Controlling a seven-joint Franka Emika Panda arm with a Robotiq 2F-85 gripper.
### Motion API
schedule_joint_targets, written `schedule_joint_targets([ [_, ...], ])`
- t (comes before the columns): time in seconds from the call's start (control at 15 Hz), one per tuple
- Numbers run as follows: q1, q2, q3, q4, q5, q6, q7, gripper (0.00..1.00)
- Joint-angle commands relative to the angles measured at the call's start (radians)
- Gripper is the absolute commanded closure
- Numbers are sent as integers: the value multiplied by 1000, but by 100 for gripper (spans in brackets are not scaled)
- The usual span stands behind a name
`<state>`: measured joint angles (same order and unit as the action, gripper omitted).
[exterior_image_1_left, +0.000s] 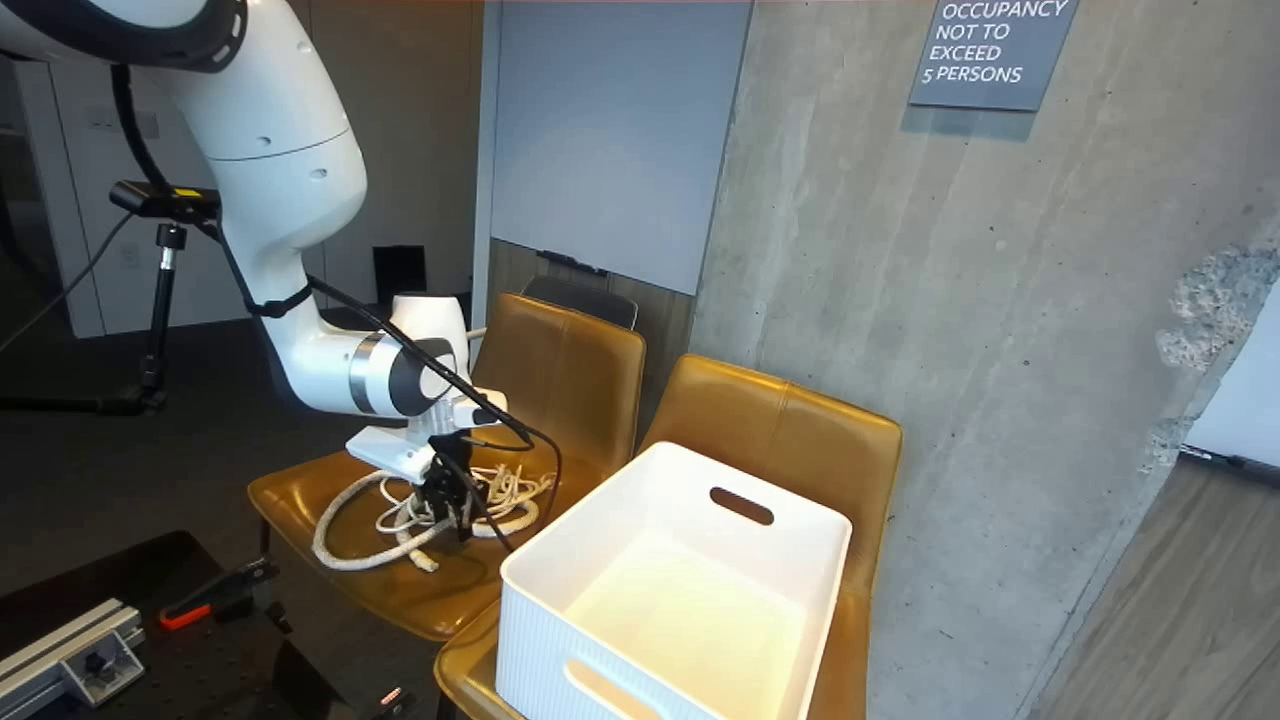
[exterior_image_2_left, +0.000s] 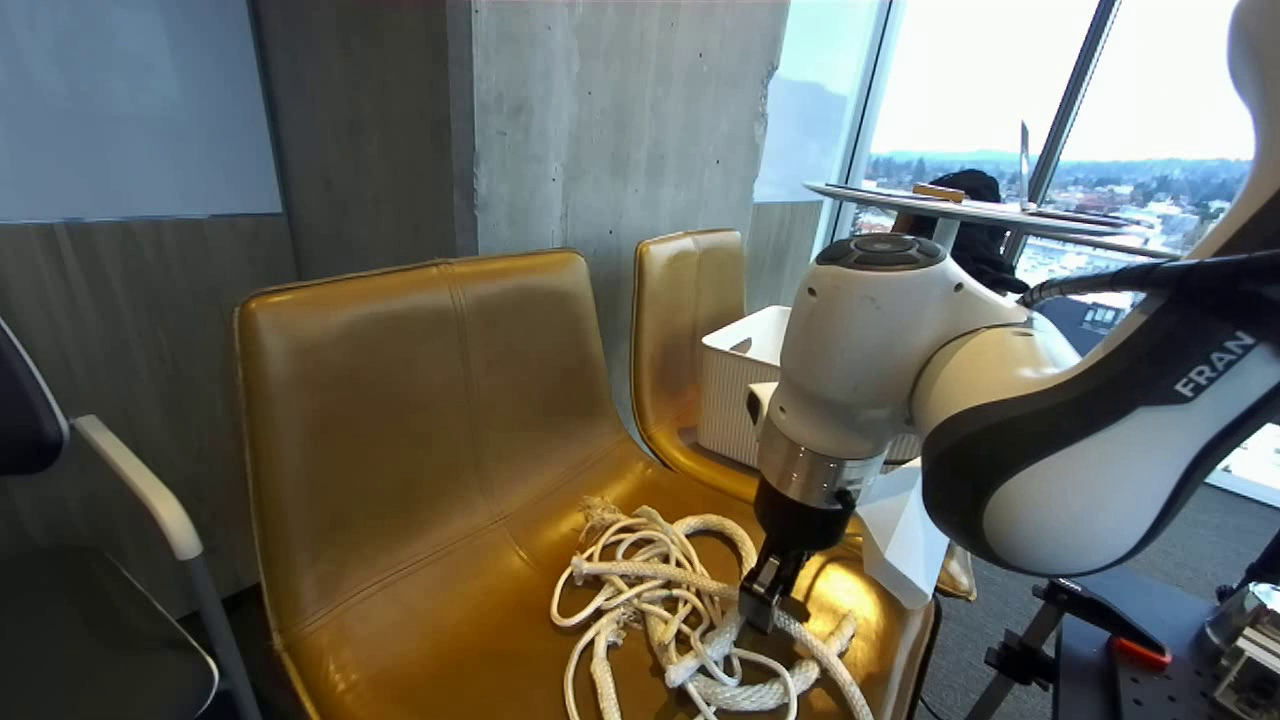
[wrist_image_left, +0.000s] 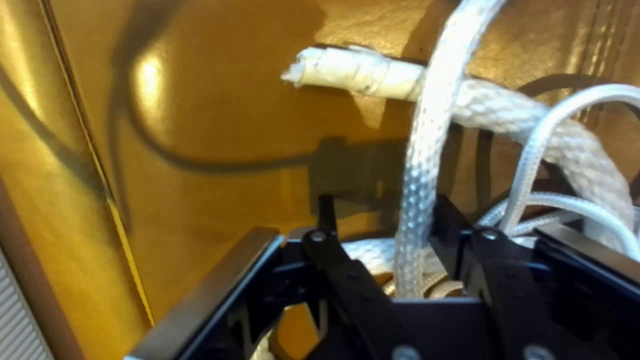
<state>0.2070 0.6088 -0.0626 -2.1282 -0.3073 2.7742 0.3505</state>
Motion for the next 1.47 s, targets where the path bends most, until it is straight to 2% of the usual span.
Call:
schedule_joint_targets([
  [0.0, 40, -15, -21, 14, 39, -20, -24, 80],
  [0.13, 45, -23, -18, 15, 50, -29, -30, 95],
  [0.27, 50, -21, -23, 12, 49, -31, -32, 100],
  [0.47, 54, -23, -30, -5, 45, -33, -33, 97],
  [0.6, 54, -69, -30, -14, 49, -68, -36, 97],
  [0.73, 63, -163, -37, -6, 40, -142, -32, 97],
  [0.93, 76, -264, -52, 29, -22, -186, -5, 97],
  [1.13, 55, -364, -44, 104, -98, -271, -14, 97],
  [1.4, 3, -440, -22, 266, -184, -404, -45, 97],
])
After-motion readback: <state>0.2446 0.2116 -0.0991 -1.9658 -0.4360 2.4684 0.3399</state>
